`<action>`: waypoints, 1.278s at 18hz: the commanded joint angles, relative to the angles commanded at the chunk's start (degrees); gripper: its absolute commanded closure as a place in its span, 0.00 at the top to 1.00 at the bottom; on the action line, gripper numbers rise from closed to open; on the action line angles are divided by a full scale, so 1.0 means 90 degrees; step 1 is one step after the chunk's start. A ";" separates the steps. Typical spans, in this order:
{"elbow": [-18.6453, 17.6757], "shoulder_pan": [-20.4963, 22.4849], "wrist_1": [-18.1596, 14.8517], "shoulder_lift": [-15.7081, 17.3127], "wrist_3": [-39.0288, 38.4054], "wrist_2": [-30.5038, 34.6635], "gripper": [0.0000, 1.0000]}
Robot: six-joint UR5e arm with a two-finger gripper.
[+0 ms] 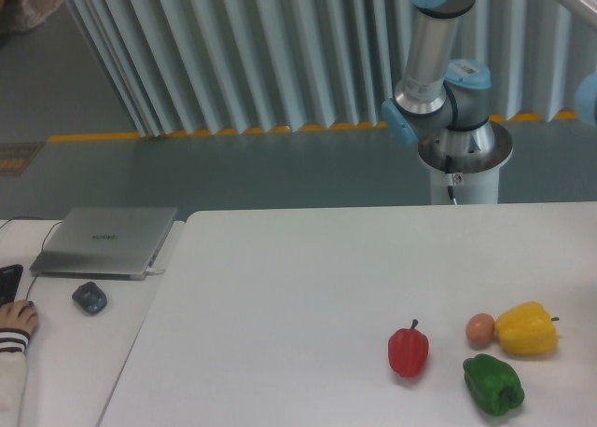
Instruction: Place the triangular bread in the basket
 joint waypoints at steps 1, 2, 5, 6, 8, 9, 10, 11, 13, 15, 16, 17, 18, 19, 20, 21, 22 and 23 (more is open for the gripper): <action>-0.0030 -0.0058 -0.0049 0.0049 0.0000 0.0010 1.00; -0.0040 -0.0088 -0.0097 0.0079 0.0000 0.0010 1.00; -0.0127 -0.0205 -0.0225 0.0235 0.0000 -0.0010 1.00; -0.0166 -0.0206 -0.0225 0.0245 0.0000 -0.0010 1.00; -0.0225 -0.0215 -0.0264 0.0255 0.0000 -0.0010 1.00; -0.0225 -0.0215 -0.0370 0.0264 0.0000 -0.0010 1.00; -0.0225 -0.0244 -0.0449 0.0274 0.0000 -0.0010 1.00; -0.0225 -0.0322 -0.0498 0.0322 -0.0010 -0.0010 1.00; -0.0342 -0.0410 -0.0547 0.0440 -0.0097 -0.0010 1.00; -0.0381 -0.0527 -0.0547 0.0489 -0.0234 -0.0020 1.00; -0.0391 -0.0586 -0.0557 0.0499 -0.0302 -0.0020 1.00; -0.0440 -0.0635 -0.0557 0.0557 -0.0409 -0.0010 1.00; -0.0479 -0.0645 -0.0557 0.0596 -0.0449 -0.0010 1.00; -0.0518 -0.0645 -0.0567 0.0625 -0.0449 -0.0020 1.00; -0.0567 -0.0655 -0.0557 0.0655 -0.0449 -0.0020 1.00; -0.0596 -0.0722 -0.0567 0.0723 -0.0449 -0.0020 1.00; -0.0654 -0.0733 -0.0557 0.0752 -0.0449 -0.0020 1.00; -0.0713 -0.0743 -0.0557 0.0762 -0.0449 -0.0010 1.00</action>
